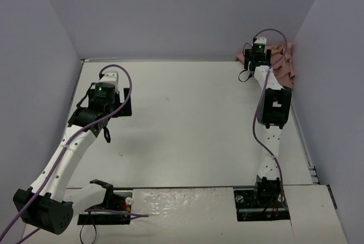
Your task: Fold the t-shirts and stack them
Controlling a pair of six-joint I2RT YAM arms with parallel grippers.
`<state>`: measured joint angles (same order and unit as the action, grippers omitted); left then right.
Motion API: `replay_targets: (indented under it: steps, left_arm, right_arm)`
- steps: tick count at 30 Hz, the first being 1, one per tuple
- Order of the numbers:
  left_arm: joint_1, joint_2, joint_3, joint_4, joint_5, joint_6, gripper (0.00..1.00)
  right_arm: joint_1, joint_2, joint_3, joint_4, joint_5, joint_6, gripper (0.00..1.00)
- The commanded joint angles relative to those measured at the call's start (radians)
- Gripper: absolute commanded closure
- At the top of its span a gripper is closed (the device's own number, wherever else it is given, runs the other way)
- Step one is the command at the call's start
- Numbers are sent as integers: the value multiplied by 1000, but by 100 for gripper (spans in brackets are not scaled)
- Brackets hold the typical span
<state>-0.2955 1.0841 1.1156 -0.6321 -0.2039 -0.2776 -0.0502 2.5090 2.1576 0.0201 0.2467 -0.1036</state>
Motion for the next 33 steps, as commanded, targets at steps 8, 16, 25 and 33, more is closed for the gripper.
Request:
replay_targets:
  steps: [8,16,25,33]
  left_arm:
    - [-4,20,1,9,13,-20,6]
    - [-4,44,1,11,20,-20,6]
    - [-4,34,-2,0,27,-20,6]
    - [-4,18,-3,-11,37,-30,6]
  right_arm:
    - [-10,21,102,80,0,-2,41]
    - [-16,24,116,89,-4,-2,58]
    - [-25,19,88,90,-3,-1,64]
    - [-25,-23,45,88,-19,-11,99]
